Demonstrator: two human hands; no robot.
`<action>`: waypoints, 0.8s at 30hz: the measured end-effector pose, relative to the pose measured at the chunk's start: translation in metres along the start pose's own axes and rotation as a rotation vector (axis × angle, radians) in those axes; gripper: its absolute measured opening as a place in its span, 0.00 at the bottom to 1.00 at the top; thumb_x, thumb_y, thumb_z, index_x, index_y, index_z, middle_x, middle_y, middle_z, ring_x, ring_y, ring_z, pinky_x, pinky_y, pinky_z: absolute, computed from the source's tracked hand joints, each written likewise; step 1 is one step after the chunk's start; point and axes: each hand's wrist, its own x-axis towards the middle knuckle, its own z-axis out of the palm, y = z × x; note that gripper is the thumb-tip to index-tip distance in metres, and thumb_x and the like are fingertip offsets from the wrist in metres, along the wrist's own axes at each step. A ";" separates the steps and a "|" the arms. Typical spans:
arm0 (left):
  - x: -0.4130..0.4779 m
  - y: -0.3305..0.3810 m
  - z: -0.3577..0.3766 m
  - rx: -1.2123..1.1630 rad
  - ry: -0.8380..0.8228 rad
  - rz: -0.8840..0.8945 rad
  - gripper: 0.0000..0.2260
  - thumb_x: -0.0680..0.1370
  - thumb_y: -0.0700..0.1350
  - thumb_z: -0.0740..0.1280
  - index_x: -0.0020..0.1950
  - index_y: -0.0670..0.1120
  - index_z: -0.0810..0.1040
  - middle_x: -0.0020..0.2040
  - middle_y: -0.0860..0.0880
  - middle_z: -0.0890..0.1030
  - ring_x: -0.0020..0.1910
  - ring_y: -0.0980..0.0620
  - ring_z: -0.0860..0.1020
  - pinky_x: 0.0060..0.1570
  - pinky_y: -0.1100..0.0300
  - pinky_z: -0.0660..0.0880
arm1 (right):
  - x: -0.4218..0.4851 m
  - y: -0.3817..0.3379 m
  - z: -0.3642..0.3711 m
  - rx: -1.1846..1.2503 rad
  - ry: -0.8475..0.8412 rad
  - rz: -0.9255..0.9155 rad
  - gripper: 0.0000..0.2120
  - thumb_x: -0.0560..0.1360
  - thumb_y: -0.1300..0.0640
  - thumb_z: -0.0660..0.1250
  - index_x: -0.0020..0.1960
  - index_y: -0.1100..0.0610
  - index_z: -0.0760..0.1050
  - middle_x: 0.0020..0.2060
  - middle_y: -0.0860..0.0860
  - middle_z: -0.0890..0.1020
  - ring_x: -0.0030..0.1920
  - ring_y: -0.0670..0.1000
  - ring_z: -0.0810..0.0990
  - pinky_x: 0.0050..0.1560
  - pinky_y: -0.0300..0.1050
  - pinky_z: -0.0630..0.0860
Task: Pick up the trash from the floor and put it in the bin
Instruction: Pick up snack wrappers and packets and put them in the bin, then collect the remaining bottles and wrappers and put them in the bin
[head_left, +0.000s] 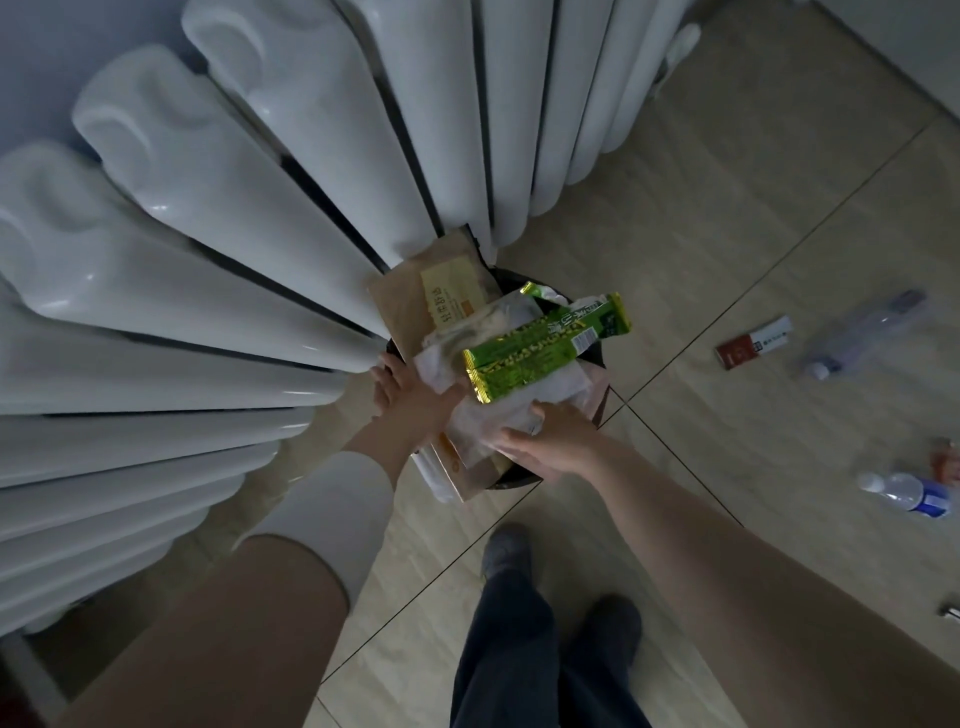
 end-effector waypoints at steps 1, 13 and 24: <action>0.000 -0.001 0.000 -0.008 0.001 -0.012 0.49 0.73 0.61 0.64 0.74 0.41 0.31 0.77 0.39 0.37 0.76 0.40 0.39 0.73 0.46 0.45 | 0.000 -0.001 0.001 -0.024 0.004 -0.011 0.41 0.74 0.33 0.54 0.77 0.56 0.51 0.76 0.61 0.57 0.76 0.62 0.54 0.73 0.60 0.58; -0.021 -0.010 -0.011 0.106 -0.060 0.013 0.46 0.75 0.57 0.64 0.74 0.48 0.30 0.76 0.43 0.31 0.76 0.43 0.34 0.73 0.43 0.41 | -0.020 0.005 -0.015 -0.033 0.166 0.039 0.30 0.75 0.41 0.59 0.69 0.59 0.64 0.63 0.59 0.74 0.62 0.59 0.74 0.62 0.54 0.74; -0.049 0.019 -0.012 0.839 0.098 0.492 0.40 0.76 0.57 0.62 0.77 0.44 0.40 0.77 0.36 0.41 0.76 0.38 0.42 0.71 0.36 0.48 | -0.044 0.003 -0.039 -0.274 0.401 0.019 0.29 0.76 0.45 0.62 0.72 0.55 0.59 0.70 0.58 0.64 0.70 0.59 0.63 0.66 0.57 0.67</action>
